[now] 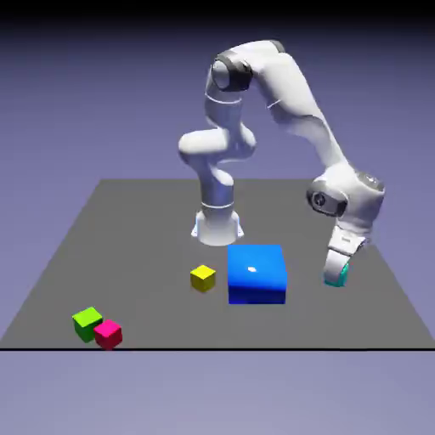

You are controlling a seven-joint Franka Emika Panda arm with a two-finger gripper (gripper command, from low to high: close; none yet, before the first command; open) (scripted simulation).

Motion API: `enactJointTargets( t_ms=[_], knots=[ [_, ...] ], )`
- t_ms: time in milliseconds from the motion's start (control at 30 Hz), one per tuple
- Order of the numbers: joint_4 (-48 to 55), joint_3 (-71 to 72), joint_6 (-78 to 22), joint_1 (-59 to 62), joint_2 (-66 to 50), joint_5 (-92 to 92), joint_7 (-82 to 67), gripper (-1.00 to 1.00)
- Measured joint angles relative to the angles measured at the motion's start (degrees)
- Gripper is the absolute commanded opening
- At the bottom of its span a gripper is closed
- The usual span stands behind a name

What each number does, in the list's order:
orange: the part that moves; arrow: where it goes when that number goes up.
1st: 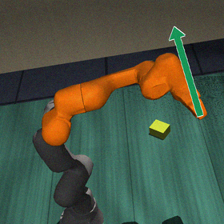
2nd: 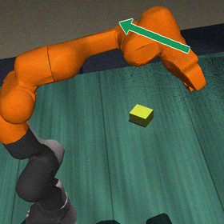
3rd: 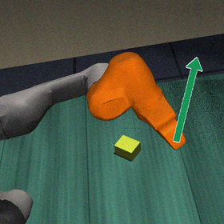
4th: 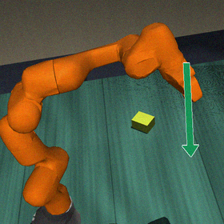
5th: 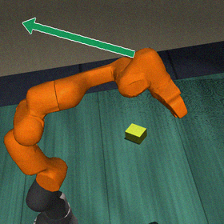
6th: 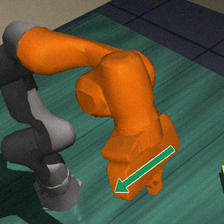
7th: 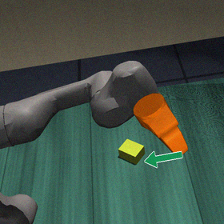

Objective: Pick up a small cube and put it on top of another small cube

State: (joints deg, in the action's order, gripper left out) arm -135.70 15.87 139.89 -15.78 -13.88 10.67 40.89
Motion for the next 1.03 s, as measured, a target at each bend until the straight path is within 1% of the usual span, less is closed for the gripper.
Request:
enactJointTargets(
  t_ms=[133, 267, 400, 467, 533, 733, 767, 833, 1033],
  knots=[
    [-6.47, -8.27, 1.43, 3.56, 7.33, -6.65, 3.32, -1.00],
    [-14.78, -14.93, 0.50, 11.46, 15.48, -10.36, 6.76, -1.00],
    [-23.08, -21.41, -0.42, 15.59, 23.62, -14.06, 10.20, -1.00],
    [-27.00, -21.67, -2.76, 19.59, 26.60, -12.46, 11.26, -1.00],
    [-27.44, -21.36, -3.26, 20.17, 26.83, -11.87, 11.31, -1.00],
    [-29.38, -20.45, 11.02, 20.00, 14.38, -15.08, 9.01, -1.00],
    [-29.47, -19.53, 11.70, 20.88, 13.79, -15.23, 8.90, 1.00],
    [-29.47, -20.15, 11.70, 20.20, 13.79, -15.19, 8.92, 1.00],
    [-27.54, -21.30, -2.59, 20.18, 26.23, -11.85, 11.32, 1.00]
  ],
)
